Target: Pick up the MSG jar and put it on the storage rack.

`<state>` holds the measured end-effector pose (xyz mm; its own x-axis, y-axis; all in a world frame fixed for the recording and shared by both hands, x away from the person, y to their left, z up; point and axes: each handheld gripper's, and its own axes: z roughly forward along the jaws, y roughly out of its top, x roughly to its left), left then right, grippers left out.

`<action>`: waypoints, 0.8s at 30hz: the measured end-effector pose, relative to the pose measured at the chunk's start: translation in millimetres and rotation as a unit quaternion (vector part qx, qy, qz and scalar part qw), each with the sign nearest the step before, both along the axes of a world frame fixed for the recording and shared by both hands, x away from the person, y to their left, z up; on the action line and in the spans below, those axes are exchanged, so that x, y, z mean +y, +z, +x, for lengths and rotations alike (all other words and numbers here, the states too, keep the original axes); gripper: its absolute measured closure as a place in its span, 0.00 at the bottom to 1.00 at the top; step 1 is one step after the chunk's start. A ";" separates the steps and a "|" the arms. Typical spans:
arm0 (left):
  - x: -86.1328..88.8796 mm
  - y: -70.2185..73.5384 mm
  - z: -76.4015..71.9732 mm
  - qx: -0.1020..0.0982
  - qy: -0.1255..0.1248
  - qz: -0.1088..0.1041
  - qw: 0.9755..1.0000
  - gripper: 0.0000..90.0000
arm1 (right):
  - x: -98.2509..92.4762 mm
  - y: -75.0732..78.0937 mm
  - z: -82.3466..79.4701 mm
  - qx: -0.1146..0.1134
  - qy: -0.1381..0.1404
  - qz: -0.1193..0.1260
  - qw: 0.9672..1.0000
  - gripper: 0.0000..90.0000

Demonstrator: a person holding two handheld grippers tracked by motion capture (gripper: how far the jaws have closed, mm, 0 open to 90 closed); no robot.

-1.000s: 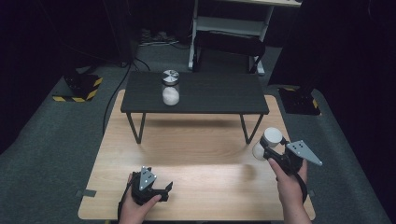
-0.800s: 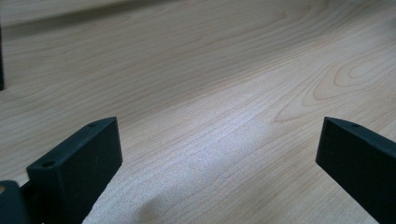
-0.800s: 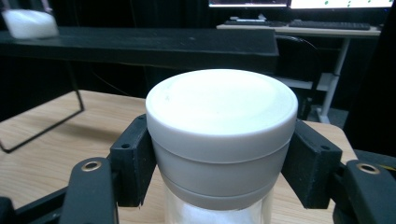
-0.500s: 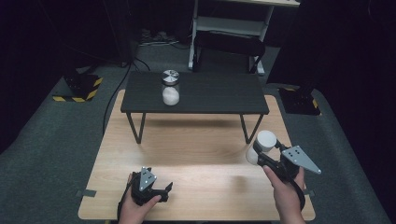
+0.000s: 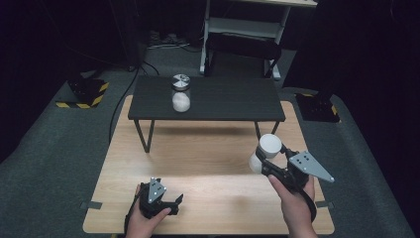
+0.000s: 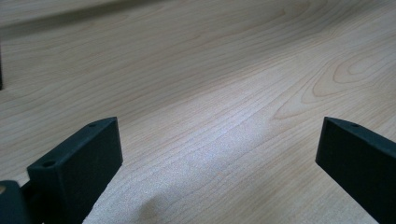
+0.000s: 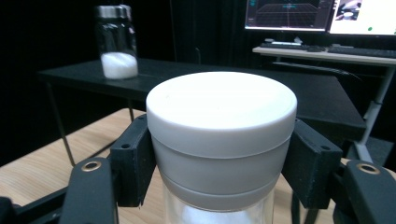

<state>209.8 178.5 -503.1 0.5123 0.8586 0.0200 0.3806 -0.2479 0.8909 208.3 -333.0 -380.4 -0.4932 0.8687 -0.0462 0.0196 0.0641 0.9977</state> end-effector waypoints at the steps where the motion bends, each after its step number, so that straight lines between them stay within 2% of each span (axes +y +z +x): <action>1: 0.0 0.0 0.0 0.000 0.000 0.000 1.000 0.01 | 0.0 0.0 0.0 0.000 0.000 0.000 1.000 0.38; 14: 0.4 -0.3 -0.4 -0.001 0.001 -0.001 1.000 0.01 | 21.8 20.1 9.7 -0.006 0.011 -0.002 1.000 0.38; 24: 1.2 -0.4 -0.3 -0.002 -0.002 -0.001 1.000 0.01 | 37.5 36.9 30.4 -0.010 0.011 0.006 1.000 0.38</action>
<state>209.5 179.7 -503.5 0.5155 0.8567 0.0201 0.3767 -0.2476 0.8926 238.7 -295.5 -343.5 -0.5118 0.8580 -0.0449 -0.0008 0.0518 0.9987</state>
